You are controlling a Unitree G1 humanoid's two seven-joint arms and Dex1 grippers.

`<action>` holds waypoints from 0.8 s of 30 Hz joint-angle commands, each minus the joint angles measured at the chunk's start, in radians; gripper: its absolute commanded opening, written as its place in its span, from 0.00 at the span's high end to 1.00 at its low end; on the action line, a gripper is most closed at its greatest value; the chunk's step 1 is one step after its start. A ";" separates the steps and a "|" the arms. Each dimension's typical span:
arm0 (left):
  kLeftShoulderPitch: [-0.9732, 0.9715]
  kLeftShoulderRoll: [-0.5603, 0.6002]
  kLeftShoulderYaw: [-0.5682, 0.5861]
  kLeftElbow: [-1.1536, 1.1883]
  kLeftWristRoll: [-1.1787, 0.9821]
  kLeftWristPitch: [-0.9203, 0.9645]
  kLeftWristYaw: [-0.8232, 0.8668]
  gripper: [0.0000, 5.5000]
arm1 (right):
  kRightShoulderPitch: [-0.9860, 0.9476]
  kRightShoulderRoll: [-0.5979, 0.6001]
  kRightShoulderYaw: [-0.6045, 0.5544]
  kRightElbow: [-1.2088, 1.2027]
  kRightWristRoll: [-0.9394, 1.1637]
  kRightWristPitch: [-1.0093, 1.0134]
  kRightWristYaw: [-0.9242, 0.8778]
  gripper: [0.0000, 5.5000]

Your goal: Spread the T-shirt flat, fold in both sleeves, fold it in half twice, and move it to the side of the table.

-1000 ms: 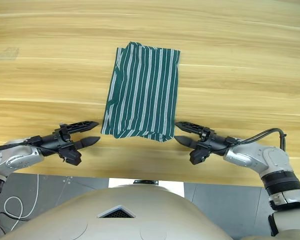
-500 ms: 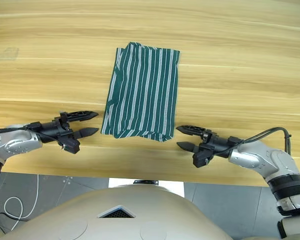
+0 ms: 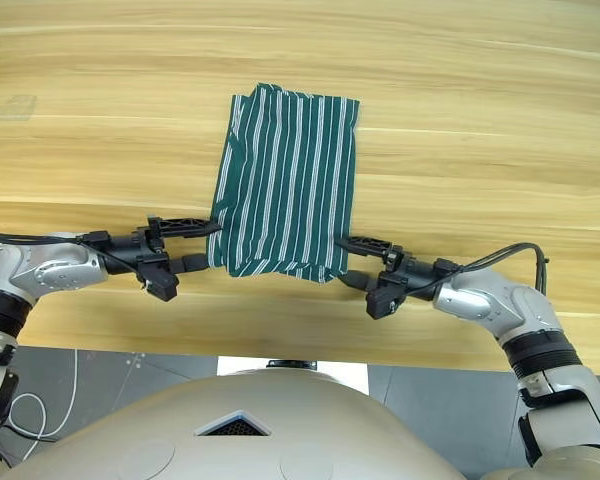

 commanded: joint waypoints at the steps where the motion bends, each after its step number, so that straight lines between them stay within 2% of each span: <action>1: -0.017 -0.017 -0.038 0.057 0.044 0.014 -0.027 0.28 | -0.020 0.016 0.026 0.040 -0.026 -0.003 0.022 0.34; 2: -0.020 -0.019 -0.041 0.068 0.049 0.015 -0.021 0.28 | -0.026 0.019 0.030 0.052 -0.029 -0.005 0.022 0.34; 5: -0.040 -0.040 -0.056 0.112 0.072 0.020 -0.003 0.27 | -0.043 0.031 0.038 0.081 -0.033 -0.011 0.020 0.44; 20: -0.146 -0.081 -0.157 0.241 0.160 -0.017 0.078 0.74 | -0.060 0.071 0.065 0.095 -0.004 -0.007 0.047 0.93; 24: -0.156 -0.084 -0.173 0.258 0.167 -0.019 0.090 0.82 | -0.070 0.086 0.065 0.104 0.002 -0.002 0.048 0.96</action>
